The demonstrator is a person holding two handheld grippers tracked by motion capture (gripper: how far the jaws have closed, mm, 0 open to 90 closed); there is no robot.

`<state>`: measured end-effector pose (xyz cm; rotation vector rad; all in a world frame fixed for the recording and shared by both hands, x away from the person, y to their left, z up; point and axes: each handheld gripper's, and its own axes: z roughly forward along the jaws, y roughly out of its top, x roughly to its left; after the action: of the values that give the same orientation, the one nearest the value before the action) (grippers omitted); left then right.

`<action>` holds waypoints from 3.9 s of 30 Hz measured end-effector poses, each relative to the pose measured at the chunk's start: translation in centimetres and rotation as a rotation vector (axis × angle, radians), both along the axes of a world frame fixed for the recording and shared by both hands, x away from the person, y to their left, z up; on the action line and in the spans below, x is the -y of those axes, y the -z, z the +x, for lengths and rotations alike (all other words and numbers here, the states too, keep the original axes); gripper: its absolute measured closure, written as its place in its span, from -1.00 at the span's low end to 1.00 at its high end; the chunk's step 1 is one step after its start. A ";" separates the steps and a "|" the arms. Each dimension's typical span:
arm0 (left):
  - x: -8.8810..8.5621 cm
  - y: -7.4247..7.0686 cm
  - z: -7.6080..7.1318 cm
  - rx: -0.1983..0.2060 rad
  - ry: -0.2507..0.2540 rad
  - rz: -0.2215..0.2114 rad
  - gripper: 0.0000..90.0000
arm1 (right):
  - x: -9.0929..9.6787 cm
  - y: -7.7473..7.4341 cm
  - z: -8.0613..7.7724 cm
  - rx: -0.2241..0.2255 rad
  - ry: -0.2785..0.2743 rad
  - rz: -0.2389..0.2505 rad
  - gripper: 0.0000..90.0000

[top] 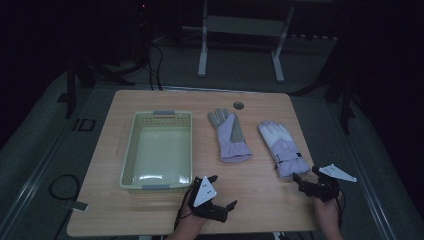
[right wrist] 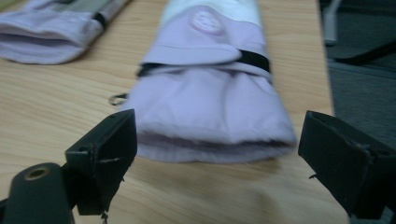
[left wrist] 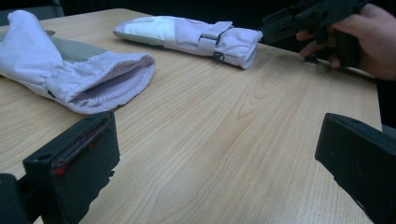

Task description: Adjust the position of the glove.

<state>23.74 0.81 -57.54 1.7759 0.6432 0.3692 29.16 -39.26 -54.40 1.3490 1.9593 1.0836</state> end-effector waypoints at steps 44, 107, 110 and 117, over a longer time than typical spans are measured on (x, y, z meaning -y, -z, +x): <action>-0.1 0.0 0.0 -0.006 0.013 -0.008 -1.00 | -12.5 -6.7 9.1 -0.043 -0.165 0.058 -0.59; 0.1 0.0 0.0 -0.010 0.022 0.000 -1.00 | -21.6 -0.1 17.9 -0.262 -0.218 -0.037 0.91; 0.0 0.0 0.0 -0.011 0.022 -0.002 -1.00 | -21.5 -0.6 17.4 -0.249 -0.222 -0.024 0.92; 0.1 0.0 0.0 -0.007 0.021 0.002 -1.00 | -20.9 -3.0 15.7 -0.220 -0.222 0.035 0.92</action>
<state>23.74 0.73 -57.53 1.7853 0.6292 0.3500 44.84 -18.33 -51.44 1.3414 2.3051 1.1139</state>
